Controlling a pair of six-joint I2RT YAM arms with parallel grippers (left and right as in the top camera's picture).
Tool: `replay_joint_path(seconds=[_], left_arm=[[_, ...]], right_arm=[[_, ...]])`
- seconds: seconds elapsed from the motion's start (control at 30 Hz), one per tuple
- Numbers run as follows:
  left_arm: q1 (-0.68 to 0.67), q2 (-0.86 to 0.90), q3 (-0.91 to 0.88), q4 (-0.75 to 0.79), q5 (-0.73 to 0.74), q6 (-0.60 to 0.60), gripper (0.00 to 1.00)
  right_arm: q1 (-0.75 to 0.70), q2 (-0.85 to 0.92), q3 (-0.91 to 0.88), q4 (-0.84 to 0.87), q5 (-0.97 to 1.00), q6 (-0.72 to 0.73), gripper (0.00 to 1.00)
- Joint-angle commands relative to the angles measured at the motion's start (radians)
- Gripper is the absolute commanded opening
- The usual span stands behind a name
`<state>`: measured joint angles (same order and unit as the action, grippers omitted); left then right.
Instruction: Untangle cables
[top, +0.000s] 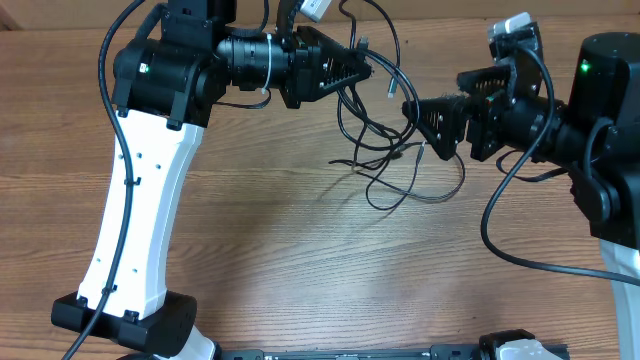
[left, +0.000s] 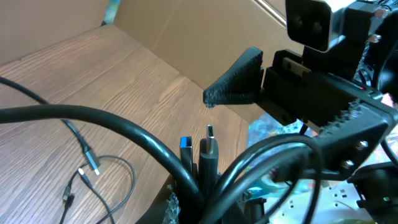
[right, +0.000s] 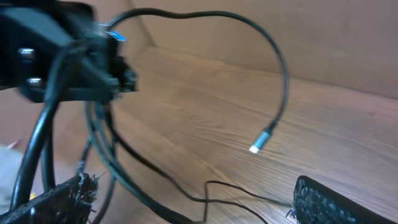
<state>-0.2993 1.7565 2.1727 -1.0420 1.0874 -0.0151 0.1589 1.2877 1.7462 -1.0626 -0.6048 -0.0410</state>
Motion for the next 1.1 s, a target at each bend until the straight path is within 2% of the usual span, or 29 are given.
replay_joint_path(seconds=[0.0, 0.4, 0.73, 0.87, 0.93, 1.07], left_arm=[[-0.004, 0.002, 0.001, 0.005, 0.027, 0.019, 0.04], [-0.002, 0.002, 0.001, -0.008, -0.317, 0.014, 0.04], [-0.003, 0.002, 0.001, -0.007, -0.325, -0.014, 0.04], [-0.003, 0.002, 0.001, 0.01, -0.174, -0.022, 0.04], [-0.003, 0.002, 0.001, 0.023, -0.116, -0.022, 0.04], [-0.005, 0.002, 0.001, 0.022, -0.11, -0.022, 0.04]], right_arm=[[-0.002, -0.014, 0.009, 0.016, -0.093, -0.02, 1.0], [-0.003, -0.015, 0.009, 0.116, -0.095, -0.012, 1.0], [-0.003, -0.008, 0.009, 0.114, -0.147, -0.013, 1.0], [-0.002, 0.035, 0.009, 0.087, -0.168, -0.013, 1.0], [-0.002, 0.063, 0.009, 0.08, -0.168, -0.013, 0.91], [-0.002, 0.11, 0.009, 0.088, -0.203, -0.013, 0.66]])
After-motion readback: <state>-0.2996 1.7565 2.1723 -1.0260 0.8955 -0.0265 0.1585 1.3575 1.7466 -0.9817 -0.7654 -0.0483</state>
